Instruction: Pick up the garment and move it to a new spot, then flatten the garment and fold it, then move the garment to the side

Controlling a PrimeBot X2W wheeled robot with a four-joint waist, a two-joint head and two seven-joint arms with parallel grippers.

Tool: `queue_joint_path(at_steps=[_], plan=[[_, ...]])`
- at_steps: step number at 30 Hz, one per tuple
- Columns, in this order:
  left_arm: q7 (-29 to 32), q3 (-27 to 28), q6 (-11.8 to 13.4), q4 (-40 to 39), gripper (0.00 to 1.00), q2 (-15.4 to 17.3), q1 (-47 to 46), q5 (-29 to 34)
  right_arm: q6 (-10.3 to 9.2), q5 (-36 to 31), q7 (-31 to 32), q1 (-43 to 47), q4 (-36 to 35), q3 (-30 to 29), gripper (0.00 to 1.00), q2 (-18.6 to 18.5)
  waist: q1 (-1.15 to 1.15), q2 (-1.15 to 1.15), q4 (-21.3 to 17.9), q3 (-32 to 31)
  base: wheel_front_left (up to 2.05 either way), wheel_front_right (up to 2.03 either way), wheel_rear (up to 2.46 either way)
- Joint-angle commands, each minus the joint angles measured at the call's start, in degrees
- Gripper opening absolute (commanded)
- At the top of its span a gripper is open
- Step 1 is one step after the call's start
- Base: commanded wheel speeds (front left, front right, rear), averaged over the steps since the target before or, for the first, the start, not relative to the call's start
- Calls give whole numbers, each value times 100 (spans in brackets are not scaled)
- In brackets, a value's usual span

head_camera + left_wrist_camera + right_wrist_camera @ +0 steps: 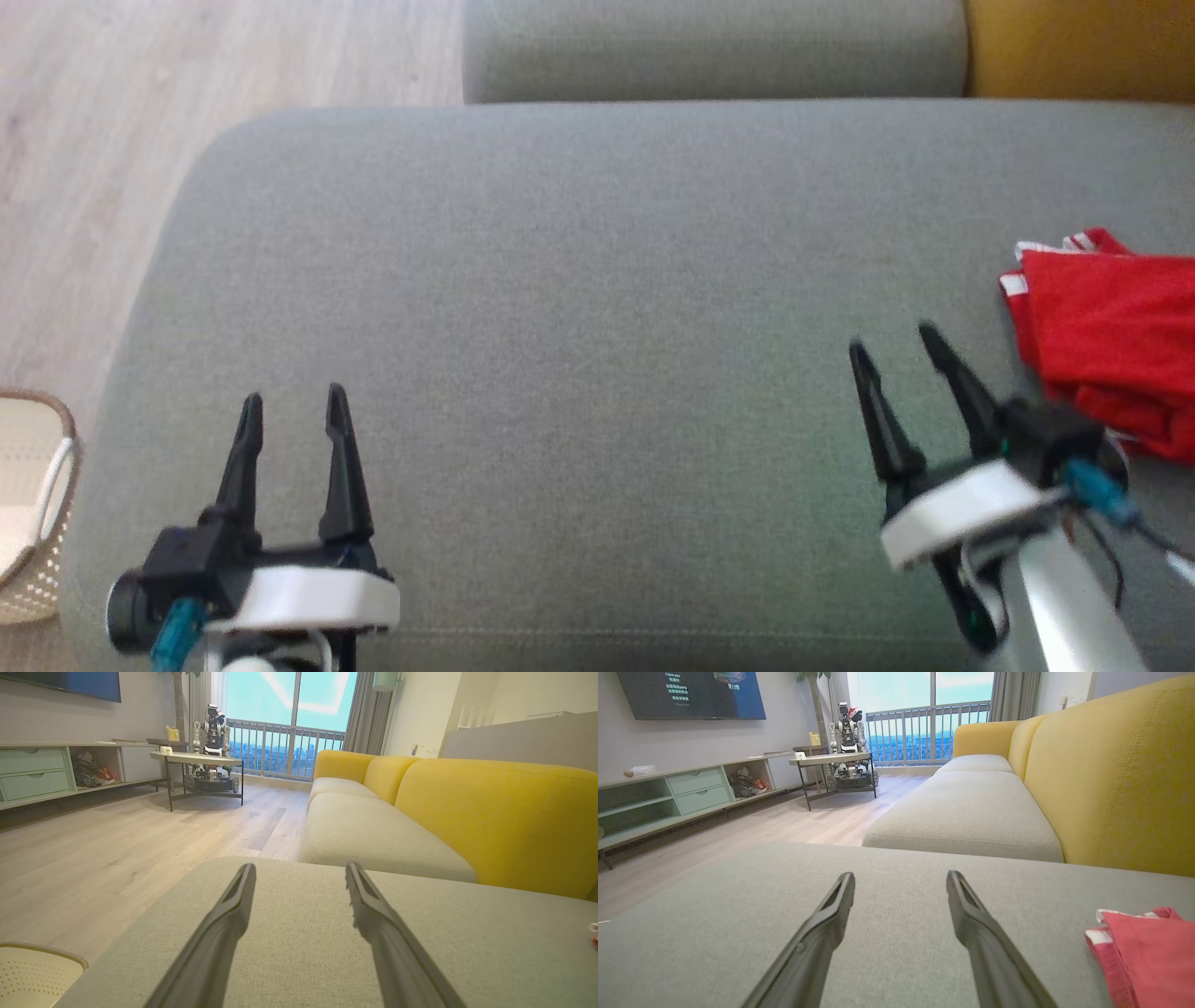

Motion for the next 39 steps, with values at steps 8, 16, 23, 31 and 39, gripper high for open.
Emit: queue_joint_path(at_steps=[8, 16, 23, 31, 39], plan=[[-31, 112, -186, -214, 100, -14, 311, 206, -2, -96, -53, 657, -470, 144, 100, 16, 1, 0, -99, -372, 0, 0, 0], [-31, 94, -287, -163, 100, -14, 437, 161, -2, -26, -53, 821, -528, 204, 100, 16, 1, 0, -276, -458, 0, 0, 0], [6, -76, -317, 145, 0, 0, 642, 90, 0, -53, 5, 1006, -270, 52, 0, 15, 1, 0, -344, -435, 0, 0, 0], [75, -43, -356, 337, 0, 27, 628, -372, 0, 395, 124, 1021, -108, 18, 0, 16, 1, 0, -363, -417, 0, 0, 0], [165, 5, -433, 449, 0, 58, 508, -872, 0, 877, 240, 981, -119, -26, 0, 16, 1, 0, -379, -400, 0, 0, 0]])
